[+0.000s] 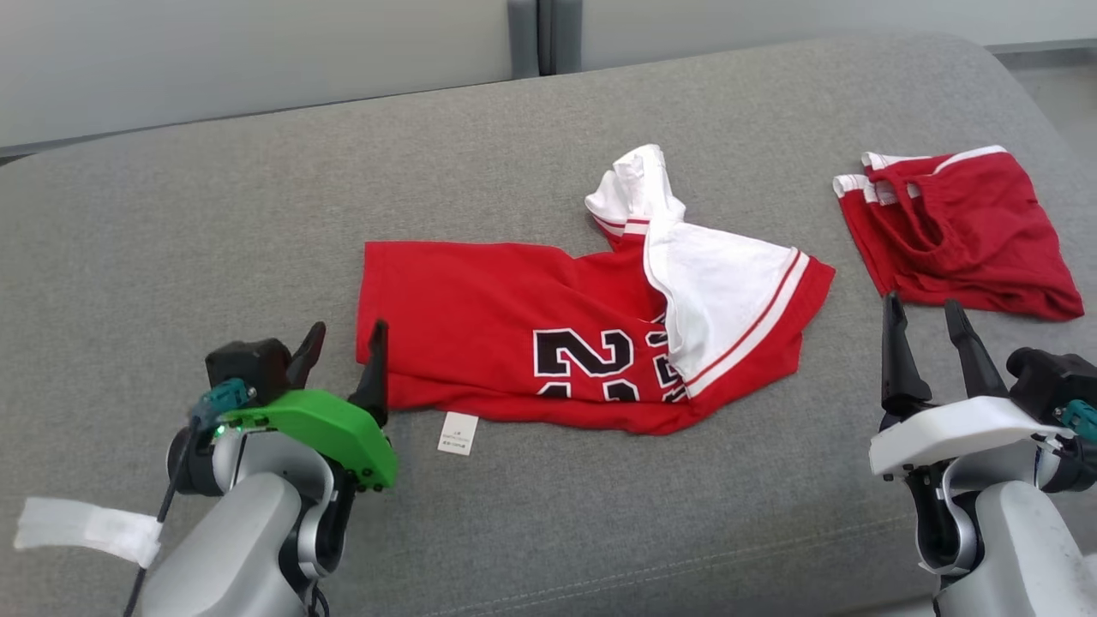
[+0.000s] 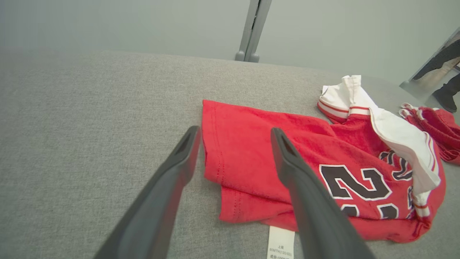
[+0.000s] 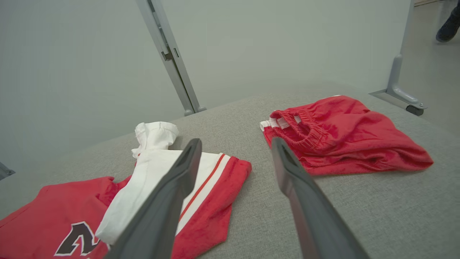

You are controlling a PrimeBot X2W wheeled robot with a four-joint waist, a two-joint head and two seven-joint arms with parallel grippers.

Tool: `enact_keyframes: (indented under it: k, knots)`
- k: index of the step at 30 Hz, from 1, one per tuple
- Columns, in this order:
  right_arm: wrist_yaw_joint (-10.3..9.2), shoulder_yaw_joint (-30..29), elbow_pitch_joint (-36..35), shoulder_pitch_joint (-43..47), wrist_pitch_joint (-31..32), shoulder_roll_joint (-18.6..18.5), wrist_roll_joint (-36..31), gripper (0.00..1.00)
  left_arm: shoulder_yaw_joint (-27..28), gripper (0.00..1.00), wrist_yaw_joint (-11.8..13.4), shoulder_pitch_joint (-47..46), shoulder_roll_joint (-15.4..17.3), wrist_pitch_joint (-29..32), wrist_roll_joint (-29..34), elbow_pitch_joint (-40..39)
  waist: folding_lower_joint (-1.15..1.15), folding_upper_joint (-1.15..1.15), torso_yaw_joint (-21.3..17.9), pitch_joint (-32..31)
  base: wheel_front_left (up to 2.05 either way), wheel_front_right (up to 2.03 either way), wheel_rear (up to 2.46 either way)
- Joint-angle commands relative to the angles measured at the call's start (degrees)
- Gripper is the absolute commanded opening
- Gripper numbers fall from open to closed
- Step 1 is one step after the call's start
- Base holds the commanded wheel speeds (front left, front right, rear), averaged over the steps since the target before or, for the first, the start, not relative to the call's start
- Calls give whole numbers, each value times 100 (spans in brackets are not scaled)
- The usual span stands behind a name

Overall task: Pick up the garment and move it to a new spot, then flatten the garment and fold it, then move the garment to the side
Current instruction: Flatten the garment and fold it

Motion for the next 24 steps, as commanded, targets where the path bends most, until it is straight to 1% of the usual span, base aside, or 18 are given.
enact_keyframes:
  k: [1, 7, 12, 15, 21, 24]
  knots:
    - [-5, 38, -90, 50, 34, -24, 60, 100, 29, 100, -73, -160, 18, 68, -45, 125, 0, 0, -306, 291, 0, 0, 0]
    - [-5, 161, -498, 36, 139, -81, 81, 100, -18, 100, -398, -801, -17, 393, -79, 981, 0, 0, -608, 678, 0, 0, 0]
    - [-5, 264, -776, -36, 170, -68, 101, 100, -78, 100, -577, -1355, 3, 639, -13, 1519, 0, 0, -777, 996, 0, 0, 0]
    - [-5, 320, -906, -98, 151, -52, 90, 100, -64, 100, -603, -1644, 25, 726, 9, 1813, 0, 0, -856, 1144, 0, 0, 0]
    - [-5, 483, -1077, -163, 100, -11, 102, 100, 17, 100, -475, -2120, 110, 880, 10, 2430, 0, 0, -995, 1348, 0, 0, 0]
    - [-5, 541, -1111, -196, 74, 13, 108, 100, 20, 100, -498, -2261, 107, 939, 1, 2673, 0, 0, -1043, 1402, 0, 0, 0]
